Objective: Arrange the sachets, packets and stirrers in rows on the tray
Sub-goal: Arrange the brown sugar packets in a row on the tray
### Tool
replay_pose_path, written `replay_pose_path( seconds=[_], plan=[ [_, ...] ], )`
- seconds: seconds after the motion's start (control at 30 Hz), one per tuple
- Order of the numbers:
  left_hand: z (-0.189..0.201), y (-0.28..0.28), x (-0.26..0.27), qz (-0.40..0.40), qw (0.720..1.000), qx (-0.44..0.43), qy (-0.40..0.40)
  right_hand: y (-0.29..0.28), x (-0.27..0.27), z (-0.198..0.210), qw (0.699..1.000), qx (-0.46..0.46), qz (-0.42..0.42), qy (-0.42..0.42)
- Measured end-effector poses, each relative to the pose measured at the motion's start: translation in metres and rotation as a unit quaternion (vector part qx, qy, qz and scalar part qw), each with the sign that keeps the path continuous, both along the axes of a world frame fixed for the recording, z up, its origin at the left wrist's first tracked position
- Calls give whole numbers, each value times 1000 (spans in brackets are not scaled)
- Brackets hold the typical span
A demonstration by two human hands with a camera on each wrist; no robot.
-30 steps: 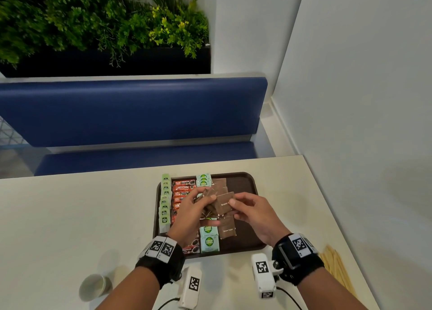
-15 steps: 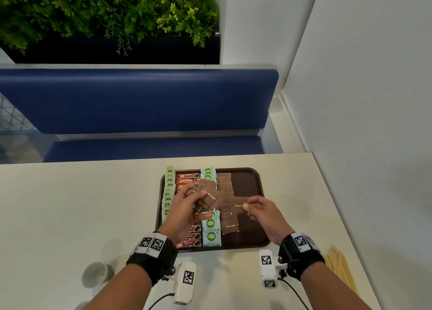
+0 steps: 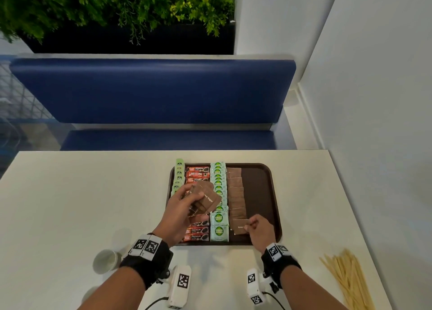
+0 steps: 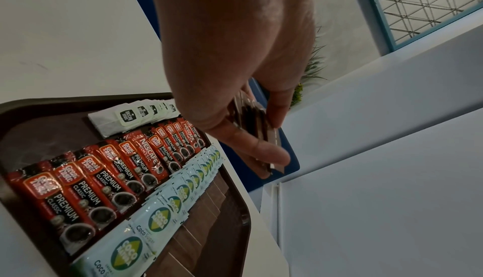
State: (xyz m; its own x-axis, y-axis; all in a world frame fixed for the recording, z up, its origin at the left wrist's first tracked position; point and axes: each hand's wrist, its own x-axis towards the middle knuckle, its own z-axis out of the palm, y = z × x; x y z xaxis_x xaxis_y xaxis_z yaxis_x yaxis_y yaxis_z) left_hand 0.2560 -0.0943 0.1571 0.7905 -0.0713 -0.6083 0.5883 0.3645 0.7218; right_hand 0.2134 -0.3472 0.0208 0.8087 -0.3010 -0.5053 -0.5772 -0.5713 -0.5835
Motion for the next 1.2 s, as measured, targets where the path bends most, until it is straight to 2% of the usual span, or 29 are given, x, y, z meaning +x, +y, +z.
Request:
replay_pose_path(
  seconds=[0.57, 1.0, 1.1, 1.2],
  plan=[
    [-5, 1, -4, 11, 1000, 0, 11, 7, -3, -22, 999, -26, 18, 18],
    [-7, 2, -4, 14, 1000, 8, 15, 6, -3, -22, 999, -26, 22, 12],
    [-6, 1, -3, 13, 1000, 11, 13, 7, 1, -11, 999, -36, -29, -23],
    [-2, -1, -1, 12, 1000, 4, 8, 17, 12, 29, 986, 35, -87, -139]
  ],
)
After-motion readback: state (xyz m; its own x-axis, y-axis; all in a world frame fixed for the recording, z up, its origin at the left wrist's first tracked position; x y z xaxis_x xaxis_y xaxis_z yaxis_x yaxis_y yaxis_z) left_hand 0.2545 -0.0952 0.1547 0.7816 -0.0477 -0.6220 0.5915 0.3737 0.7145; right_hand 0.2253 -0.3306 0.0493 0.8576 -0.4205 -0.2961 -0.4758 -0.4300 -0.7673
